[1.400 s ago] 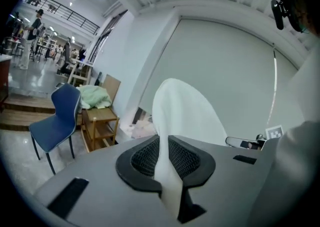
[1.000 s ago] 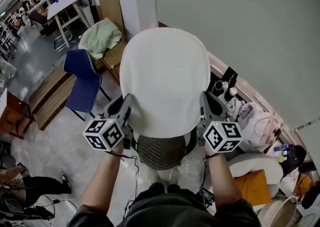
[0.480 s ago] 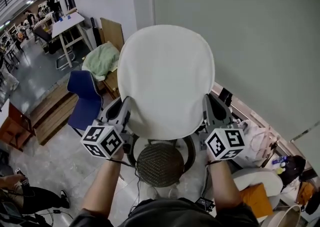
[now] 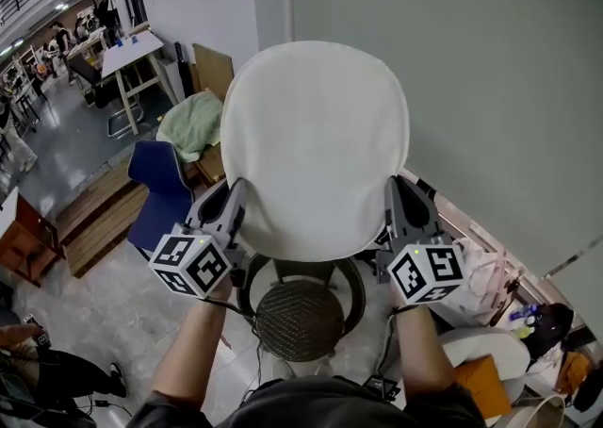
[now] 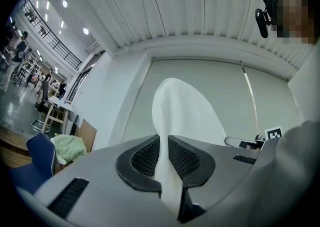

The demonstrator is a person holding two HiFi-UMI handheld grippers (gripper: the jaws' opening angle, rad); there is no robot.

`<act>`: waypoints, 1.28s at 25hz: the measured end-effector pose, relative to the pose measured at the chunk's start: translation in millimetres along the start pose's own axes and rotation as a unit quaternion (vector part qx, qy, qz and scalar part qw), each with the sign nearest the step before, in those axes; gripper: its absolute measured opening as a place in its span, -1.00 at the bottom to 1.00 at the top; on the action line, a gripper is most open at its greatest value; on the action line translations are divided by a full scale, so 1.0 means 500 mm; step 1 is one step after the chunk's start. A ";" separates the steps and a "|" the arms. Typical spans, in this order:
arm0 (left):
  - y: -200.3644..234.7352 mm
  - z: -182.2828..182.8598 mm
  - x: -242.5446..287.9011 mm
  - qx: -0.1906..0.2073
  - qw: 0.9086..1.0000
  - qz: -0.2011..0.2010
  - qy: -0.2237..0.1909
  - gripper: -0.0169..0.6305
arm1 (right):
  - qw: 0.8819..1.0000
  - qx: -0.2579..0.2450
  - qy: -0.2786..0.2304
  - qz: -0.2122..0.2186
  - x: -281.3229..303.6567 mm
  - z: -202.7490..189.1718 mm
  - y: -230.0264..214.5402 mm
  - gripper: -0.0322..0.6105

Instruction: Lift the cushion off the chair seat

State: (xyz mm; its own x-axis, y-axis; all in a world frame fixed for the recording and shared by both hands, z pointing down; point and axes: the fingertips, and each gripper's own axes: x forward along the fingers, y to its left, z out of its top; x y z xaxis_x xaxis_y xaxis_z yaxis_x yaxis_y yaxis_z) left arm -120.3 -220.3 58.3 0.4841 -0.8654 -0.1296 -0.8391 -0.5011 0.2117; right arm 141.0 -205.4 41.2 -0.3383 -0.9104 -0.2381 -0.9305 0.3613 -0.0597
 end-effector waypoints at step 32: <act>-0.001 0.024 -0.006 -0.005 1.000 -0.004 -0.010 -0.78 | 1.000 -0.013 -0.012 -0.005 0.008 0.034 0.012 -0.82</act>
State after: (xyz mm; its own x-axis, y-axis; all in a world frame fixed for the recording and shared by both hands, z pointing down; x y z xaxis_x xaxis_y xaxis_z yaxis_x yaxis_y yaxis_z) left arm -124.1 -217.3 47.1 0.4856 -0.8613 -0.1497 -0.8329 -0.5078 0.2198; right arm 136.4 -203.6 23.4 -0.3264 -0.9085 -0.2610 -0.9369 0.3475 -0.0376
